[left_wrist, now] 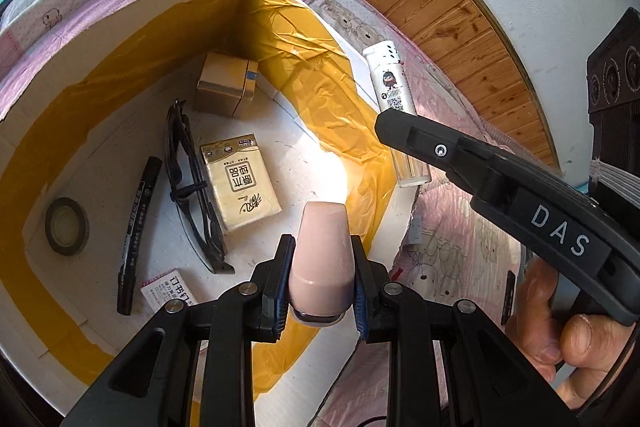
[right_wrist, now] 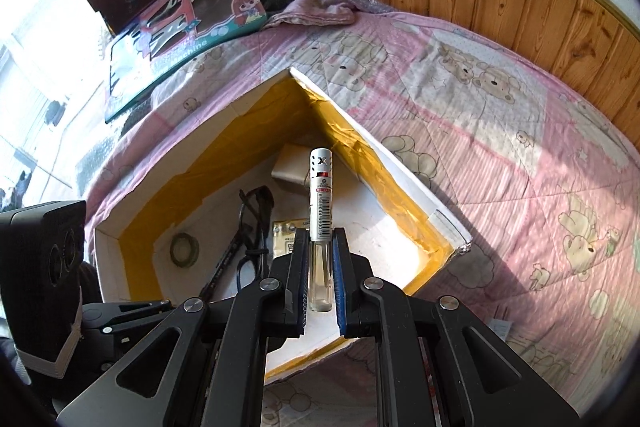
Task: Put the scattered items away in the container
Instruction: 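Lift and carry the pink cap and small bottle over the box with both grippers, then open both grippers to drop the pink cap and bottle into the box, then move both grippers back toward the red toy figure and white charger, then grasp the white charger with the right gripper while the left gripper grasps the red figure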
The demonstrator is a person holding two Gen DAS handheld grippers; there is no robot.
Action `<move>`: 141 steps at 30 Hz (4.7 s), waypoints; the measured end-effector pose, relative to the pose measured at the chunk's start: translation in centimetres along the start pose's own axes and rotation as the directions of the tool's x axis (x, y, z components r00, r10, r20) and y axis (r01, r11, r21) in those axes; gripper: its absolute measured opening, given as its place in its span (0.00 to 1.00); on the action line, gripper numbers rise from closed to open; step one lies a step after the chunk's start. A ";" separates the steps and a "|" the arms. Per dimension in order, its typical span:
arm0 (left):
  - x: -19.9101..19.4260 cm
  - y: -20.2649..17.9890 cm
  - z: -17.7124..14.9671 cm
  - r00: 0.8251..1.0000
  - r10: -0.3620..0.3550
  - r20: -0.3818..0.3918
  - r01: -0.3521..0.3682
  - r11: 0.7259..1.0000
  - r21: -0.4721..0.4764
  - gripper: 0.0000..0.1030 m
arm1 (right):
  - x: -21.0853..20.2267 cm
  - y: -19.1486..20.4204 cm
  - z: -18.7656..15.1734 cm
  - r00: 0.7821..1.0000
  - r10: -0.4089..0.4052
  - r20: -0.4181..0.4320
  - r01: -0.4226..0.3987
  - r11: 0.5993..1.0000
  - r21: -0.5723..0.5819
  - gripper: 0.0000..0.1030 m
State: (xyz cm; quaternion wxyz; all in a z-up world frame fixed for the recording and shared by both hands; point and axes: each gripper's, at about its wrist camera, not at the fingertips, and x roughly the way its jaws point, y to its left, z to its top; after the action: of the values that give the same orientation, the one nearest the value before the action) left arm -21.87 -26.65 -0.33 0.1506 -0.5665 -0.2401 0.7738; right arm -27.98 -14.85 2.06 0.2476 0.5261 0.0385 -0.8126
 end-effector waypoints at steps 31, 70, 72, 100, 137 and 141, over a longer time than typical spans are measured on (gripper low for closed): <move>4.0 0.7 8.2 0.999 -0.037 -0.023 0.038 0.998 0.048 0.26 | -0.8 -2.7 -1.5 0.997 0.068 0.035 -0.073 0.978 0.193 0.11; -7.1 -2.7 -4.7 0.891 0.337 0.305 -0.434 0.831 0.348 0.38 | -7.1 0.2 -11.9 0.947 0.133 0.293 -0.177 0.976 0.129 0.28; -7.5 -3.5 -5.7 0.885 0.339 0.319 -0.444 0.823 0.355 0.38 | -7.5 -0.3 -12.9 0.942 0.144 0.303 -0.197 0.969 0.151 0.29; 7.1 -12.8 -12.8 0.965 0.224 0.137 -0.262 0.859 0.440 0.44 | -4.9 -14.7 -20.1 0.978 -0.109 0.177 0.040 0.934 0.355 0.39; 11.9 -9.1 -11.9 0.985 0.135 0.106 -0.167 0.891 0.422 0.45 | 0.4 -18.4 -17.0 0.997 -0.067 0.040 0.047 0.930 0.364 0.32; 10.7 -9.2 -12.6 0.990 0.104 0.099 -0.136 0.903 0.408 0.45 | -0.7 -17.6 -17.9 0.997 -0.049 0.053 0.027 0.932 0.362 0.32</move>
State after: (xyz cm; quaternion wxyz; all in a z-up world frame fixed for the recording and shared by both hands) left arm -13.63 -11.06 -6.99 0.2104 -0.5062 -0.0409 0.8354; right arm -20.58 6.52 -8.74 0.1319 0.5368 -0.1089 -0.8262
